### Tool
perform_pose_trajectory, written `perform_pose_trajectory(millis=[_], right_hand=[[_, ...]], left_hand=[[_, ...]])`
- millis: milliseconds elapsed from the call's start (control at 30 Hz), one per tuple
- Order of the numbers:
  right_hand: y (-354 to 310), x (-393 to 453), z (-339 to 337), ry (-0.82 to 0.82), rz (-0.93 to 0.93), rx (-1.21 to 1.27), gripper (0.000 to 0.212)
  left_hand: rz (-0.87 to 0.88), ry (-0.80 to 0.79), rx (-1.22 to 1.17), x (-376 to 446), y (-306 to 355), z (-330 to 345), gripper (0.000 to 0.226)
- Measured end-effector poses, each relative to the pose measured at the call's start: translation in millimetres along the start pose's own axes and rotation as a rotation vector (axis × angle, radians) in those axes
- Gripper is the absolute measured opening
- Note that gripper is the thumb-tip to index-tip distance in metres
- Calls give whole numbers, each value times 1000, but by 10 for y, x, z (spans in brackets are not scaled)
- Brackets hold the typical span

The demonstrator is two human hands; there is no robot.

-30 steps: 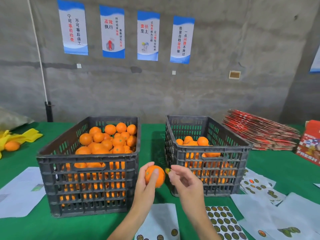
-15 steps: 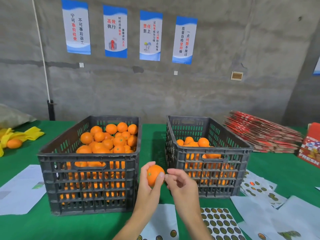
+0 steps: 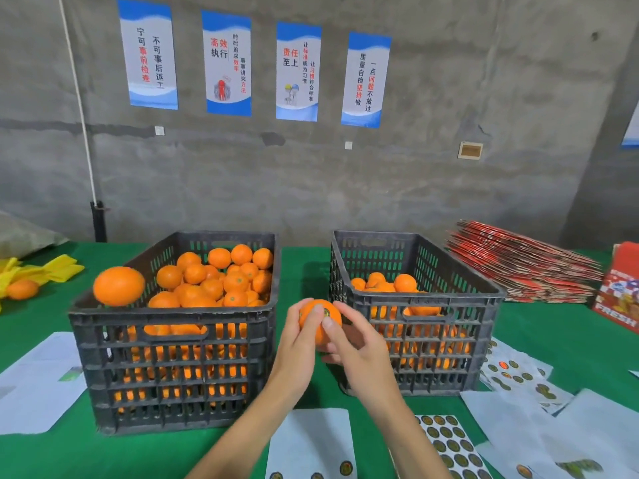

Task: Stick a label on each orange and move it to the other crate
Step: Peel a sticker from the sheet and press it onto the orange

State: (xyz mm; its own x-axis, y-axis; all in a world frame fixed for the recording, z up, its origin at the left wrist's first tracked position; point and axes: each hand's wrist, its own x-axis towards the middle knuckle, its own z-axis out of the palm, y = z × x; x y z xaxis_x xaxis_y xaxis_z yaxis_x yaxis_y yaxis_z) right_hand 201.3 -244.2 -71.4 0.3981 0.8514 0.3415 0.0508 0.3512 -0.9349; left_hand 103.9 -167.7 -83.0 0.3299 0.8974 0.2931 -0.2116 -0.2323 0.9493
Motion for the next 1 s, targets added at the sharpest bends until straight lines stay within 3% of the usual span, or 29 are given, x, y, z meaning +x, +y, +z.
perform_pose_trajectory(millis=[100,267,333,500,633,733,833,1000], right_hand=[[-162,146,-45,35,-23,145,38],[-313,376,-170,102,-143,33,29],[-327,456,-244,140,-205,-97,32],[-318,797,-626,265,-318,-574,42],[-251,1088,-907,250,-230,-916,38],[-168,1220,-921,257,-170,-1077,34],[-78,1278,-703,258,-286,-1011,29],[84,1213,-204,211,-460,-820,19]], left_hand=[[2,-97,-35,169,161,62,46],[-102,-269,-214,488,348,200,30],[-110,-267,-179,588,352,191,28],[28,-68,245,882,338,-233,33],[129,66,544,1148,326,-832,21],[113,108,784,1375,315,-1294,19],[-26,-12,1015,1587,258,-1636,26],[-314,-392,1350,1844,153,-1644,58]])
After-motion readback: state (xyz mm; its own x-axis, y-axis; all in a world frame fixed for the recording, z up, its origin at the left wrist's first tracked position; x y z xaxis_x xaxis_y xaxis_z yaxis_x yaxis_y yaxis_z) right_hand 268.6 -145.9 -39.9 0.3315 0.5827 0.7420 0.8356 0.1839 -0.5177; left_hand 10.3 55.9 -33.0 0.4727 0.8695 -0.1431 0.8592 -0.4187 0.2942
